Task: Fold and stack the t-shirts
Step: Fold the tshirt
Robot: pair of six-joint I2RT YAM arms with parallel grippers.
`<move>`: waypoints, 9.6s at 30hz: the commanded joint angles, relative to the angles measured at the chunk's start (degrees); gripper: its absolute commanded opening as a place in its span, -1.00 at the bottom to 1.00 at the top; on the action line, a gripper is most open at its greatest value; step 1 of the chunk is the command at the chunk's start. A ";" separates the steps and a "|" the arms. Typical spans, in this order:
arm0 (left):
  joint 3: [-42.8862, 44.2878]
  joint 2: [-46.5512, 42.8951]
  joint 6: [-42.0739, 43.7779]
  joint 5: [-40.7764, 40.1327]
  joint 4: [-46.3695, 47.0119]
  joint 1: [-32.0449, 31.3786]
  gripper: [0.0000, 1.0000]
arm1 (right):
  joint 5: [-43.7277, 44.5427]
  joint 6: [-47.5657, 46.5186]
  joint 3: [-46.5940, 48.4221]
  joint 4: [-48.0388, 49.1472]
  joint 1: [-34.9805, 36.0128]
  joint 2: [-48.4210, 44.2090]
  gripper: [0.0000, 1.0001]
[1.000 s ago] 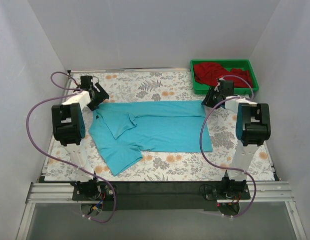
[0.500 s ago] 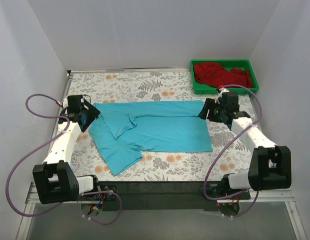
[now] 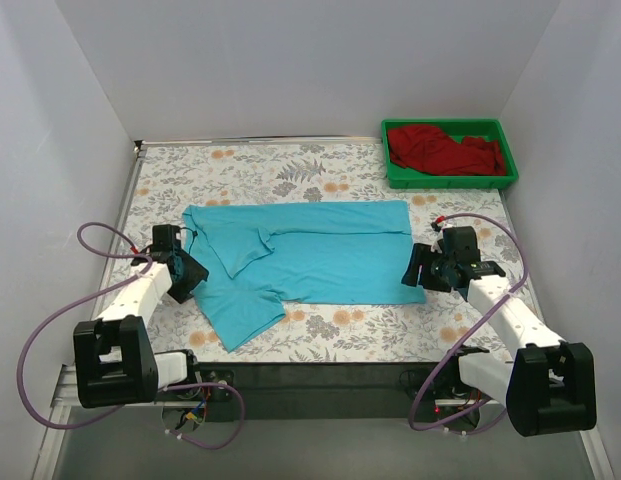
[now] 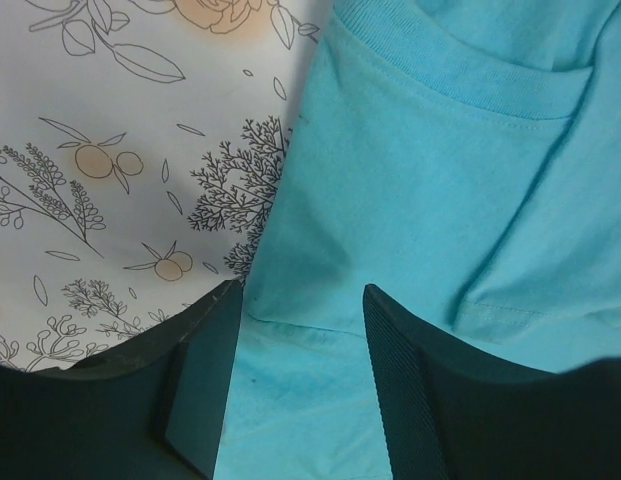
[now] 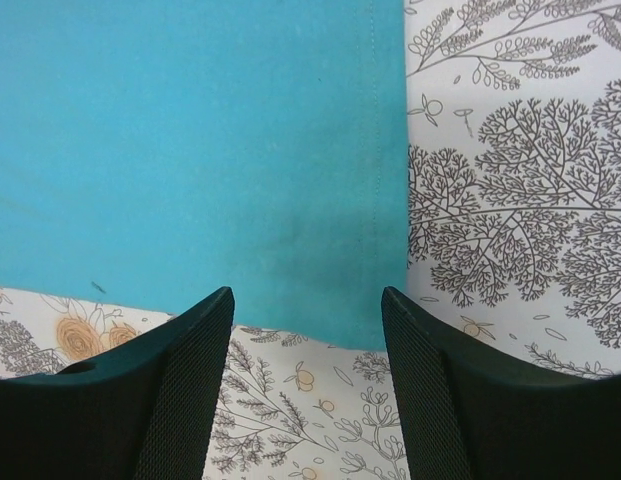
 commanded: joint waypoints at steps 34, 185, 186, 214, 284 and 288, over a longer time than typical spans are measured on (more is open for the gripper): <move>0.05 3.33 -1.70 -1.29 -3.15 -2.47 -1.00 | 7.70 5.19 -1.60 -9.47 0.07 5.50 -0.30; 25.62 12.19 3.22 5.47 3.87 -13.19 -1.00 | -9.08 -0.25 64.32 6.36 38.84 58.23 -0.97; 27.46 14.56 3.83 5.73 4.75 -13.19 -1.00 | -9.34 -0.08 65.19 6.27 37.70 58.58 -0.97; 36.18 32.95 9.03 7.67 15.57 -13.19 -0.41 | -5.05 -0.68 68.73 6.27 30.22 62.74 -0.30; 11.66 16.25 7.53 -17.38 12.32 -2.64 -0.11 | 22.58 -24.77 51.68 -1.47 30.66 47.79 0.02; 12.00 16.34 7.44 -16.85 12.15 -2.64 -0.06 | 13.90 -24.43 48.06 -1.47 30.75 43.91 0.01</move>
